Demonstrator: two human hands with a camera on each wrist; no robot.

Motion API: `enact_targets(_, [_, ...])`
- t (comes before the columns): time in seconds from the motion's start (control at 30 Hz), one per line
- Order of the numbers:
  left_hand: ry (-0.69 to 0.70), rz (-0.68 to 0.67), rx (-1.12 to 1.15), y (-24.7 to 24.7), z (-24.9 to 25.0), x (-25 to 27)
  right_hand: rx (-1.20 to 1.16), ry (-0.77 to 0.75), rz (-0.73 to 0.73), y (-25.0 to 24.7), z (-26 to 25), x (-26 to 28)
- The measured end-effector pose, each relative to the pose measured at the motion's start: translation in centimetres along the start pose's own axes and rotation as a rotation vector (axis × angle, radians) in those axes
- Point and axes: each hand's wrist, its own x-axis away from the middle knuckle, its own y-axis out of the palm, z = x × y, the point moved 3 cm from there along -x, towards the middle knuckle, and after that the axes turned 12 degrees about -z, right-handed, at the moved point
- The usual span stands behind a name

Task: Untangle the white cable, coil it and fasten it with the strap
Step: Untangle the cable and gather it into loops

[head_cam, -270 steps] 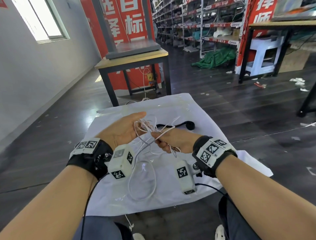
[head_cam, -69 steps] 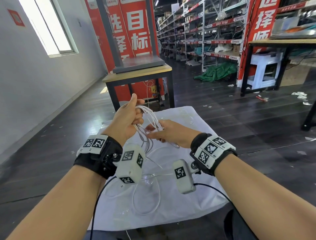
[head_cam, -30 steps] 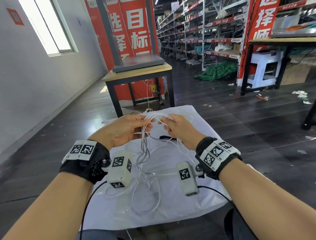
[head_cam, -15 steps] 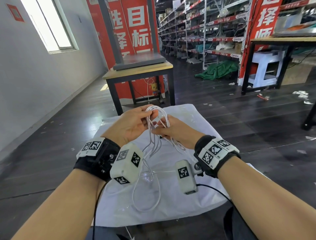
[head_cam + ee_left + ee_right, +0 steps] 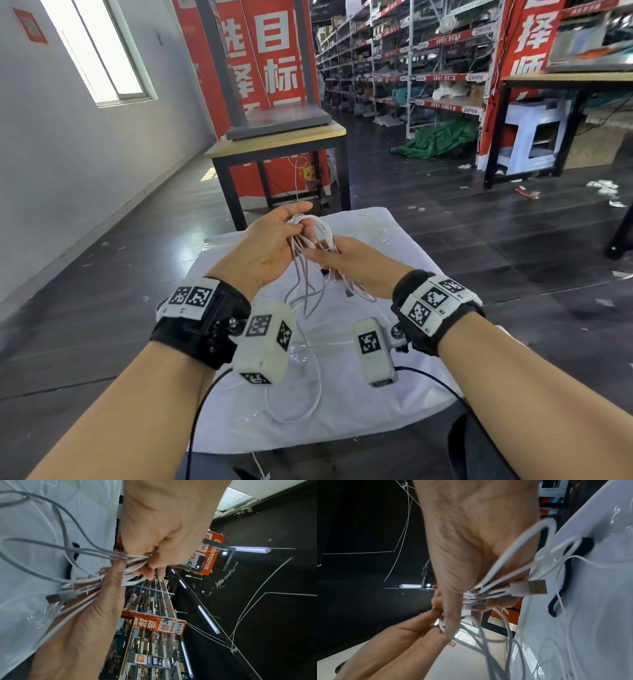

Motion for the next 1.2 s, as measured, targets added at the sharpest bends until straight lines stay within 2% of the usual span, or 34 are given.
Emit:
enact_targets(0.17, [0.031,-0.024,0.17,0.3,0.5,-0.4,0.017,0.061,0.007,-0.1,0.2,-0.6])
enact_targets(0.3, [0.067,-0.039,0.27,-0.2,0.9,-0.7,-0.129,0.0,-0.007,0.4,-0.2,-0.6])
enact_targets(0.43, [0.098,-0.038,0.277,-0.8,1.7,-0.8,-0.216,-0.045,-0.101,1.1,-0.2,-0.6])
enact_targets(0.6, [0.118,-0.003,0.263,-1.9,1.7,-0.8,-0.263,-0.018,-0.062,1.2,-0.8,-0.6])
enact_targets(0.7, [0.106,0.029,0.075,-2.2,0.8,-0.8,-0.287,-0.01,-0.013,1.5,-0.3,-0.9])
enact_targets(0.83, [0.07,0.043,-0.197,-2.8,-1.0,0.0,-0.493,-0.049,0.248,0.3,0.8,-0.9])
enact_targets(0.9, [0.014,-0.098,-0.399,-2.2,-2.3,0.8,-0.575,-0.1,0.386,-0.7,0.8,-0.8])
enact_targets(1.0, [-0.083,-0.41,-0.757,-1.1,-4.6,1.6,-0.643,-0.161,0.549,-1.7,0.2,-0.5])
enact_targets(1.03, [-0.096,-0.46,-0.812,-0.9,-5.1,1.7,-0.666,-0.18,0.587,-1.9,0.1,-0.5])
enact_targets(1.1, [-0.091,-0.472,-0.844,-0.6,-5.4,1.6,-0.681,-0.203,0.654,-2.2,-0.1,-0.3])
enact_targets(1.2, [-0.041,-0.428,-0.873,0.0,-5.2,1.3,-0.599,-0.159,0.728,-2.5,0.2,-0.2])
